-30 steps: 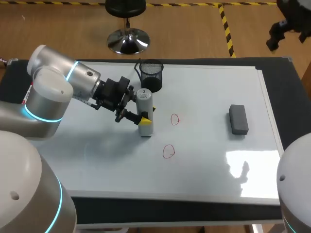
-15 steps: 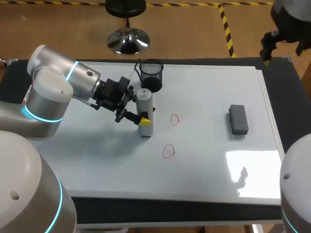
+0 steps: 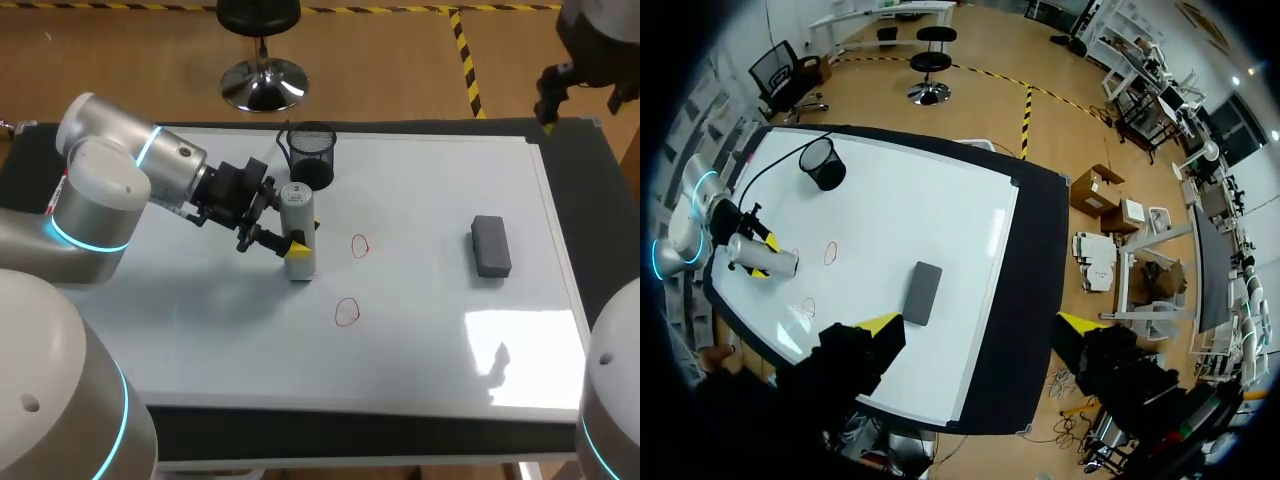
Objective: Pick up the inspection probe, press it on each red-marked spot on the whiteboard one by one, put down the probe, pick up the eraser, and wipe off all the red marks.
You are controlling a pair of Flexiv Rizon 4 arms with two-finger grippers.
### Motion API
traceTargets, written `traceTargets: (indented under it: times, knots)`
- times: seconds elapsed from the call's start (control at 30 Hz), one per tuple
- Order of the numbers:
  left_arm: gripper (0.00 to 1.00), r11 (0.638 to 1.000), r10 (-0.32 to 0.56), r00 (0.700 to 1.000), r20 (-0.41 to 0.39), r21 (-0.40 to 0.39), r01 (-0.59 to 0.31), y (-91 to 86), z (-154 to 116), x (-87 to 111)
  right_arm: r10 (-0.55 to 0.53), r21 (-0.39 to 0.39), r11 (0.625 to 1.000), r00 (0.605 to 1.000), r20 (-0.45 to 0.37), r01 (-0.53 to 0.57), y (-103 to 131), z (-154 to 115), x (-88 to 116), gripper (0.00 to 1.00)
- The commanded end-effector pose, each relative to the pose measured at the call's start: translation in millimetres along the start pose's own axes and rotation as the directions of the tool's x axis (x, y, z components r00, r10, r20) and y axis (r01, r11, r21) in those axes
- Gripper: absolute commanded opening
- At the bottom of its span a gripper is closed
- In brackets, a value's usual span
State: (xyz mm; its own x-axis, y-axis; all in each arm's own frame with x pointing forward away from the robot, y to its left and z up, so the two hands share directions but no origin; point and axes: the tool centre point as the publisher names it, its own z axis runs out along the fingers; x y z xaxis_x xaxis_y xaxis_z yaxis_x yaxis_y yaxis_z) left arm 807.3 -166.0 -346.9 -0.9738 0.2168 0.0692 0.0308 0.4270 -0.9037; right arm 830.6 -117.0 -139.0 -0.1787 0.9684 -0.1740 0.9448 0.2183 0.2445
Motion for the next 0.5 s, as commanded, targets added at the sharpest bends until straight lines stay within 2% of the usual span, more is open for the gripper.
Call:
traceTargets:
  times: [0.03,0.5]
  knots:
    - [0.0,1.0,0.0,1.0,0.001,0.003,0.0,11.6,6,3.3,-0.001,0.001,1.0,1.0,0.0,0.001,0,0,0,1.0]
    - [0.0,1.0,0.0,1.0,0.001,0.003,0.0,11.6,6,3.3,-0.014,0.01,1.0,0.997,-0.072,0.015,-18,25,24,1.0]
